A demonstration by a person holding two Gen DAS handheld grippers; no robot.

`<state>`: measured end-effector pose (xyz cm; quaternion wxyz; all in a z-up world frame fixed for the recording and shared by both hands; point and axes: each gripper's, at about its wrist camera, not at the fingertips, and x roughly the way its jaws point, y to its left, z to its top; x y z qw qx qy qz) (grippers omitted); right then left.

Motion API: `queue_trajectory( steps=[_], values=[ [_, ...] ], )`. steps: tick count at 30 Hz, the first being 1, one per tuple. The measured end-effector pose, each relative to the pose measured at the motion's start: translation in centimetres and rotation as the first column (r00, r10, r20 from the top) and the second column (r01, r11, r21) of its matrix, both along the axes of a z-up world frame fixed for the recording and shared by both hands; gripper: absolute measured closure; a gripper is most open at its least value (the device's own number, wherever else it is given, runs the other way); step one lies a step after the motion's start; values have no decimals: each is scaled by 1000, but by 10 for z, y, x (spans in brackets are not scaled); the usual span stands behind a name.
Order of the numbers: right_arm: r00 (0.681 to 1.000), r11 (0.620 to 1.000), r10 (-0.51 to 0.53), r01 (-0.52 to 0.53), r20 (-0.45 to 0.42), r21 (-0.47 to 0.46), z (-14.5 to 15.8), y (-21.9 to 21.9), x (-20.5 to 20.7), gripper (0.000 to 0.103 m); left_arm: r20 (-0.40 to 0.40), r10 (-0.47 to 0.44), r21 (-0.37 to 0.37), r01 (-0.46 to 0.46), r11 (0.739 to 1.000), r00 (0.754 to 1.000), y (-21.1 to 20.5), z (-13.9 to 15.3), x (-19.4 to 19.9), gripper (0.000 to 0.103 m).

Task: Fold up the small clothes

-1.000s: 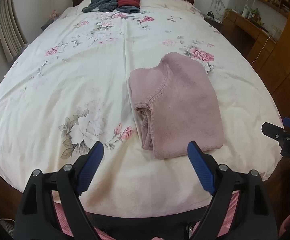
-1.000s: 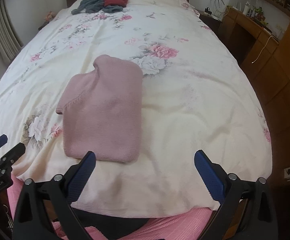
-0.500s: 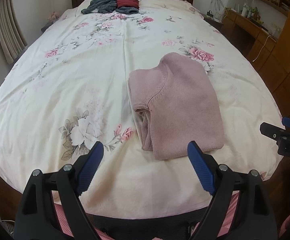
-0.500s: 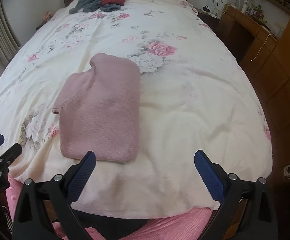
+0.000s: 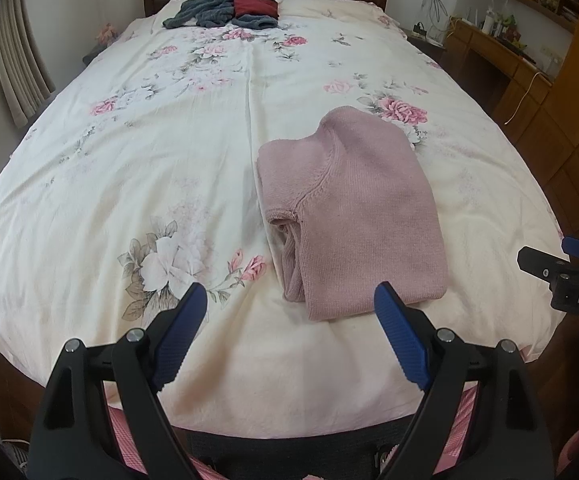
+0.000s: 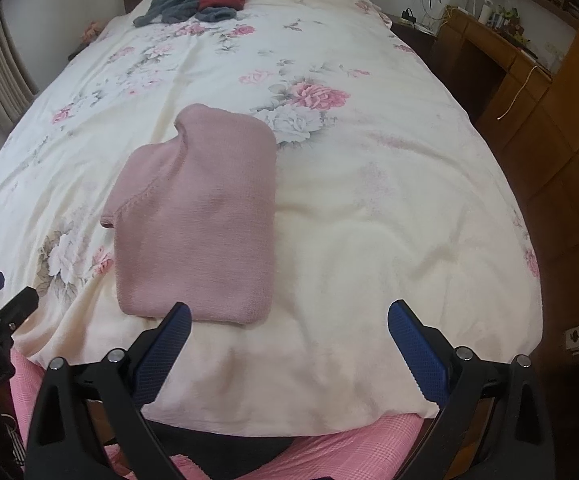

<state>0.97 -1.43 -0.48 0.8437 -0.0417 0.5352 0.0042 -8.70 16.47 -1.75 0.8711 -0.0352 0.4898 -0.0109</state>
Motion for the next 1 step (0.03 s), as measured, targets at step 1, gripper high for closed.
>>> queue_trajectory(
  steps=[1],
  values=[
    [1000,1000,-1,1,0,-2,0,0,0,4,0,0,1,0,1000,1000,1,0,0,18]
  ],
)
